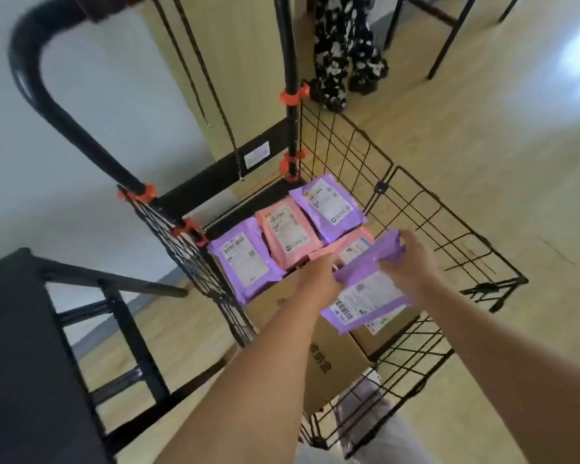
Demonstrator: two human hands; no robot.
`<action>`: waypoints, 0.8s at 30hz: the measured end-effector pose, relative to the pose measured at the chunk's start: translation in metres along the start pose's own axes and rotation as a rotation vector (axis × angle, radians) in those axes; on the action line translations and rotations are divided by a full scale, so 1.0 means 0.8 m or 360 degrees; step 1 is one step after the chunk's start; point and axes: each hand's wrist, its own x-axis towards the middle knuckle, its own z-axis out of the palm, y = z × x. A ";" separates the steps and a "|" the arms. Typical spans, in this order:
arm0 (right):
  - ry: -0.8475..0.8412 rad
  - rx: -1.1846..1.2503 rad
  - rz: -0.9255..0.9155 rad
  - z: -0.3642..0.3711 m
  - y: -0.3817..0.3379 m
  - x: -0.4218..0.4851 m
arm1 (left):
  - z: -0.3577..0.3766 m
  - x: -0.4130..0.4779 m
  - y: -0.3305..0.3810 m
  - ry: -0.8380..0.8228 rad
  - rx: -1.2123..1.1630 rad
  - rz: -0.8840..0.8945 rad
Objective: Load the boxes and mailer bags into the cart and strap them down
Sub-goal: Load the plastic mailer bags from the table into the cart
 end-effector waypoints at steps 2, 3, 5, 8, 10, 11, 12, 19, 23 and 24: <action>-0.0095 -0.0112 0.0062 -0.012 0.026 0.024 | 0.030 0.015 0.011 -0.0050 -0.0024 -0.0089; -0.0132 -0.0154 0.0081 -0.018 0.038 0.036 | 0.044 0.023 0.016 -0.0053 -0.0027 -0.0121; -0.0168 -0.0176 0.0116 -0.024 0.061 0.058 | 0.069 0.039 0.025 -0.0040 -0.0037 -0.0159; -0.0227 -0.0280 0.0152 -0.025 0.090 0.088 | 0.100 0.062 0.030 -0.0022 -0.0057 -0.0240; -0.0301 -0.0333 0.0187 -0.018 0.104 0.105 | 0.117 0.070 0.026 -0.0009 -0.0102 -0.0337; -0.0331 -0.0328 0.0218 -0.012 0.111 0.113 | 0.125 0.073 0.022 -0.0014 -0.0141 -0.0398; -0.0358 -0.0339 0.0235 -0.004 0.116 0.120 | 0.134 0.075 0.018 -0.0026 -0.0205 -0.0464; -0.0520 -0.0604 0.0347 0.035 0.148 0.160 | 0.179 0.082 -0.009 -0.0074 -0.0452 -0.0674; -0.0751 -0.0770 0.0332 0.053 0.147 0.173 | 0.182 0.082 -0.016 -0.0093 -0.0445 -0.0721; -0.0794 -0.0772 0.0331 0.058 0.146 0.174 | 0.181 0.082 -0.016 -0.0108 -0.0433 -0.0732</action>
